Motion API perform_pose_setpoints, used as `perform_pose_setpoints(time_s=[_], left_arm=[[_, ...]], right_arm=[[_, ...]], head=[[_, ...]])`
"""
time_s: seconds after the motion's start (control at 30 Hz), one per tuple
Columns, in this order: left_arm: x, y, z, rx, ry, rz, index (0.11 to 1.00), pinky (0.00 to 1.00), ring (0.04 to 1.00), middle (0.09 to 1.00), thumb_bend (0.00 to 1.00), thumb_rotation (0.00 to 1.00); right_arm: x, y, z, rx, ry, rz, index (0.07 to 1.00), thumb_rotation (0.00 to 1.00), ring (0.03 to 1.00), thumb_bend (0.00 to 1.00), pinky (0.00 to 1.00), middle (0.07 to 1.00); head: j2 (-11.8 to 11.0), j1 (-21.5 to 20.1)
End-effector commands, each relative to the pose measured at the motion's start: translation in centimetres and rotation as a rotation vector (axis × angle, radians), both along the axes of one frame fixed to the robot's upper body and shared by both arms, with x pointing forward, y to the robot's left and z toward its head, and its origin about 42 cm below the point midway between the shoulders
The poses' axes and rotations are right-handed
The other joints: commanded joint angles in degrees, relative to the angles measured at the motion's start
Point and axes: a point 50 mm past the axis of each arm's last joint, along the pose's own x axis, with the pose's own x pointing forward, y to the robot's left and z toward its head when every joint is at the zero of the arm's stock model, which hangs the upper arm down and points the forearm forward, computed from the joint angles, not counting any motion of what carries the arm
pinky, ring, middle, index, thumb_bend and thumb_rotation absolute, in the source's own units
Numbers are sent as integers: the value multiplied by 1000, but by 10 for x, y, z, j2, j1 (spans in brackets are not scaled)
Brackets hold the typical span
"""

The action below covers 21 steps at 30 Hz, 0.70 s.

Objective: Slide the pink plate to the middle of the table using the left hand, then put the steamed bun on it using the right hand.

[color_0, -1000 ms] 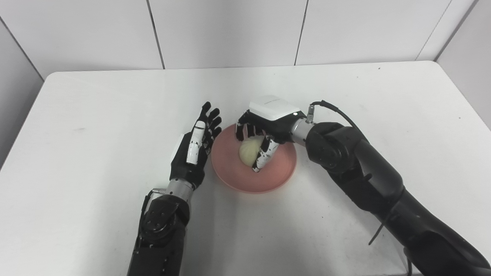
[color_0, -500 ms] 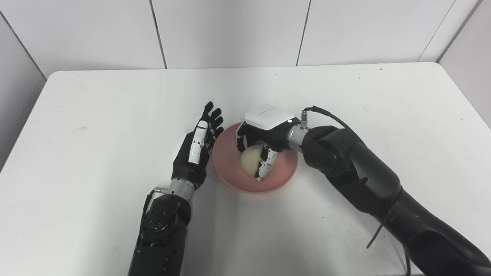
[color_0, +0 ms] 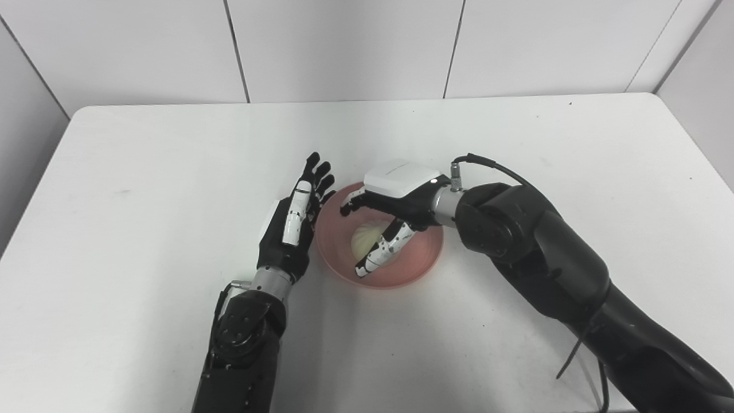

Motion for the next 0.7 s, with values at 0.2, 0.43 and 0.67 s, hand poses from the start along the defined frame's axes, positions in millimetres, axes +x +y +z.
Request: perform_pose_setpoints(time_s=[0.2, 0.43, 0.67], left_arm=[[-12, 2, -25, 23, 140, -8, 990, 995, 998, 999, 368, 1000], [-12, 3, -28, 24, 130, -7, 995, 1000, 992, 987, 360, 1000], [-14, 8, -28, 29, 144, 1, 989, 984, 983, 979, 377, 1000]], right_arm=[[-4, 0, 56, 65, -105, -18, 826, 715, 823, 853, 719, 845], [-7, -17, 73, 230, -194, -54, 788, 669, 775, 841, 661, 816], [-1, -53, 61, 518, -236, -238, 814, 886, 718, 732, 608, 771]], head=[[0, 0], [-4, -2], [-8, -3]])
